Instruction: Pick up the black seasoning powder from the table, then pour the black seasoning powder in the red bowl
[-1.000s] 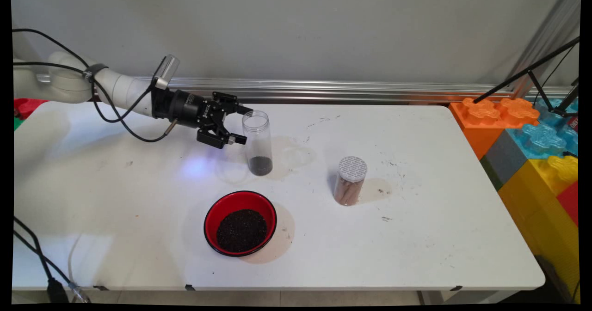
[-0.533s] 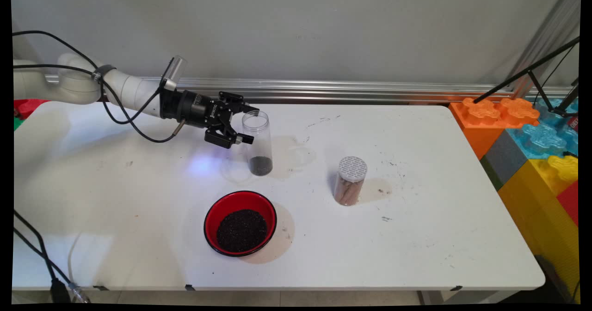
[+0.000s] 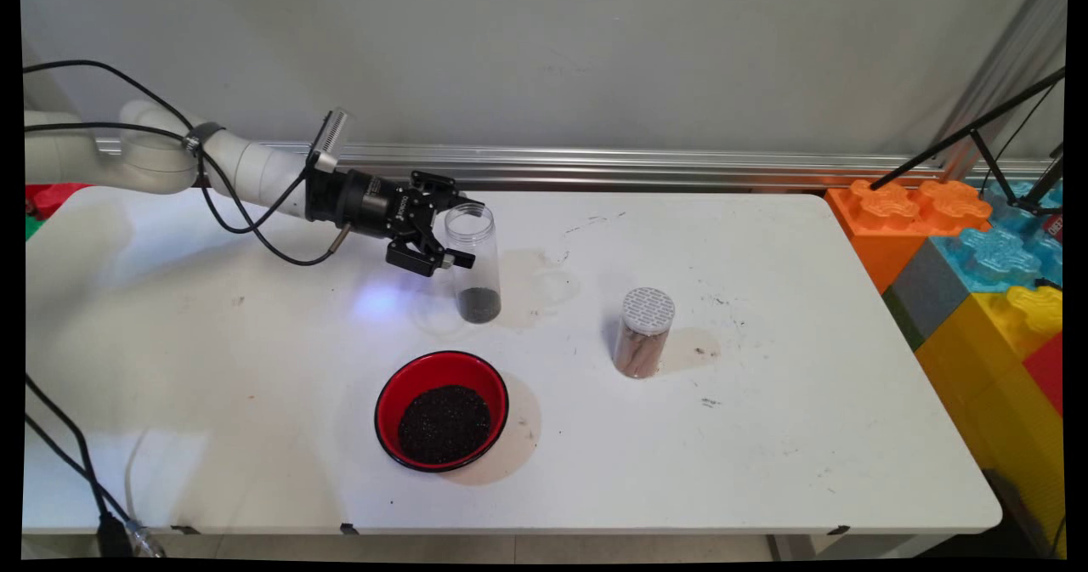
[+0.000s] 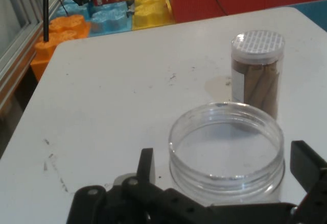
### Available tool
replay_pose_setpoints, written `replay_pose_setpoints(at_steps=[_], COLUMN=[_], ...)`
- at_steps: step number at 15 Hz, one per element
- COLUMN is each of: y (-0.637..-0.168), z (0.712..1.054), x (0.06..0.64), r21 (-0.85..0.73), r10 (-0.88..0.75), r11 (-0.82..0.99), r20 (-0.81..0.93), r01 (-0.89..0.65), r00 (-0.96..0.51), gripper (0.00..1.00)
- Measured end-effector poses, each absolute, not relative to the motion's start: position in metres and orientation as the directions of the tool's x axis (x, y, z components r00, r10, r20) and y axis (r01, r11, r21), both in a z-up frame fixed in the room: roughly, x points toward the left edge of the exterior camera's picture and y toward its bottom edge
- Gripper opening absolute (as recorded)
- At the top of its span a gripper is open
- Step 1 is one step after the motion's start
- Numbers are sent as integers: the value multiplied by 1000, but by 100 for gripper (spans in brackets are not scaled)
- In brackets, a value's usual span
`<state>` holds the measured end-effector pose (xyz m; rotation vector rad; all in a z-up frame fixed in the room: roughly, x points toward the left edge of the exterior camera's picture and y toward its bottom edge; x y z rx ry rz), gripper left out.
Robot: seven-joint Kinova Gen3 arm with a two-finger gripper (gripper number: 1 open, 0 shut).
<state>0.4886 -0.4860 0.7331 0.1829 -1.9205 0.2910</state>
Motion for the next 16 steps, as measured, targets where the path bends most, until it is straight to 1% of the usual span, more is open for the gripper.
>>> replay_pose_setpoints(at_steps=[11, 12, 16], y=[-490, -490, -489], z=[725, 725, 724], x=[481, 480, 478], r21=[-121, -121, -118], r10=[15, 15, 15], r11=[958, 958, 960], r20=[927, 927, 927], r01=[-260, -259, -254], r00=[-375, -375, -374], gripper=[100, 0, 0])
